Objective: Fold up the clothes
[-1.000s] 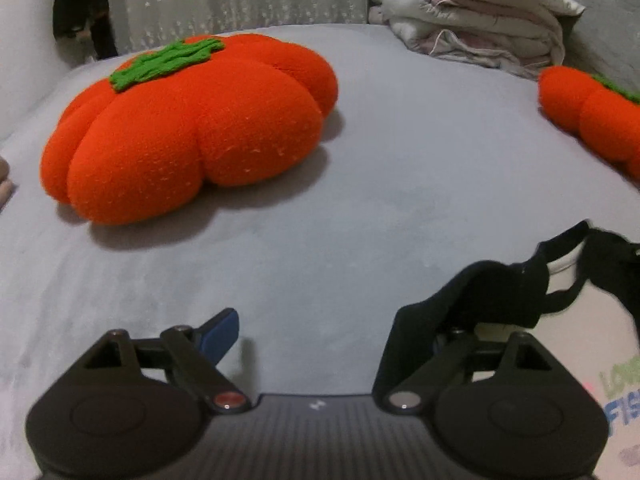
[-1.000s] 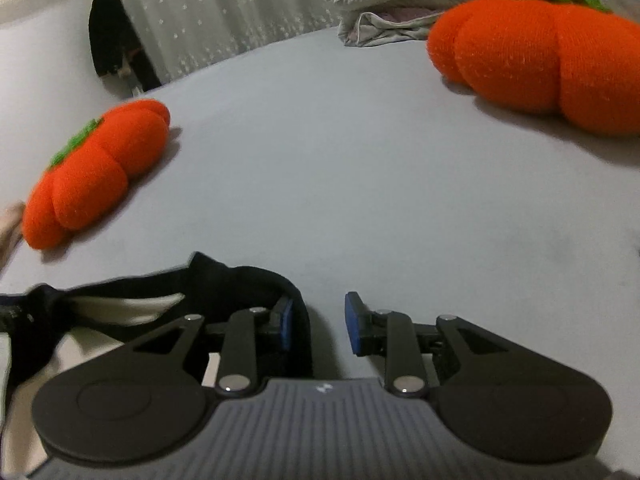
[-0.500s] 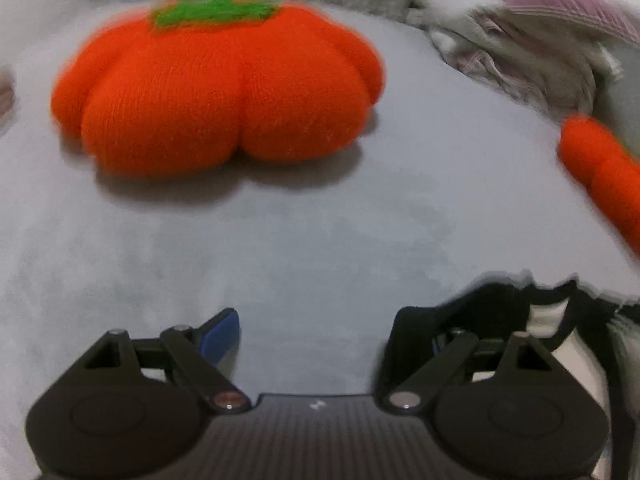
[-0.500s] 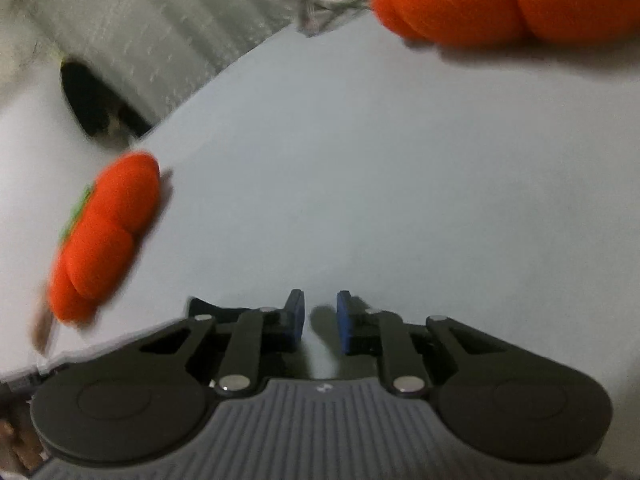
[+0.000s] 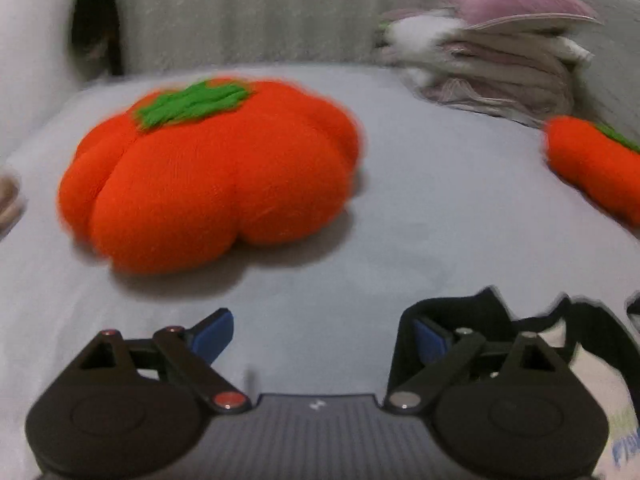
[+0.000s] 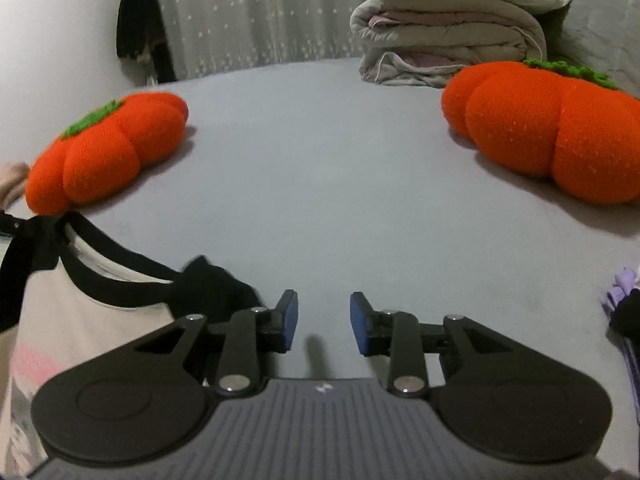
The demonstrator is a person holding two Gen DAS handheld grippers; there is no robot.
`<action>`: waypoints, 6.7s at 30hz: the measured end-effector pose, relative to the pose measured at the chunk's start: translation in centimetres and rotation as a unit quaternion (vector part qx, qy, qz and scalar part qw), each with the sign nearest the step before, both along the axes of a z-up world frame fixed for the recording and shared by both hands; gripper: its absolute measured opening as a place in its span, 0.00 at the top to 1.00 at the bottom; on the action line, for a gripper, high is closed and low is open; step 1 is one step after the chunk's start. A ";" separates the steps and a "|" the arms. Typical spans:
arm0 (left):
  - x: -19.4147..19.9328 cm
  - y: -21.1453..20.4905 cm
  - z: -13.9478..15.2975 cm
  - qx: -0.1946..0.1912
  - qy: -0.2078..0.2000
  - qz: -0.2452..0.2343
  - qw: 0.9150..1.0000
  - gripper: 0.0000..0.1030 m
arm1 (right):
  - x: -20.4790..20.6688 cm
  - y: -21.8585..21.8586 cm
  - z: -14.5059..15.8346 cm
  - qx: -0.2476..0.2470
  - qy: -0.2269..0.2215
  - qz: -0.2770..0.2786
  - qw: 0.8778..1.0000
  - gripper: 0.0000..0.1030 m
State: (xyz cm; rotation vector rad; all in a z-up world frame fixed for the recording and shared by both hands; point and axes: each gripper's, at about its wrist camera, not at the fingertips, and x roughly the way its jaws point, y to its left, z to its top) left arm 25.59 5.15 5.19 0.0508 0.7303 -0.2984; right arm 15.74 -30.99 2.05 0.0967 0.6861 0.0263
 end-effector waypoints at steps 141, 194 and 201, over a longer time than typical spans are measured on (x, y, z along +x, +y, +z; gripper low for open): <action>-25.1 6.0 -1.8 0.058 0.064 0.031 0.996 0.93 | -21.9 -1.4 7.5 0.024 -0.036 -0.093 0.995 0.89; -15.0 19.8 1.2 -0.085 0.011 0.273 0.958 0.86 | -18.0 5.3 2.3 -0.081 0.008 -0.007 0.997 0.48; -16.5 20.9 2.2 -0.043 -0.038 0.294 0.954 0.87 | -18.3 5.7 2.3 -0.076 0.006 -0.001 0.997 0.48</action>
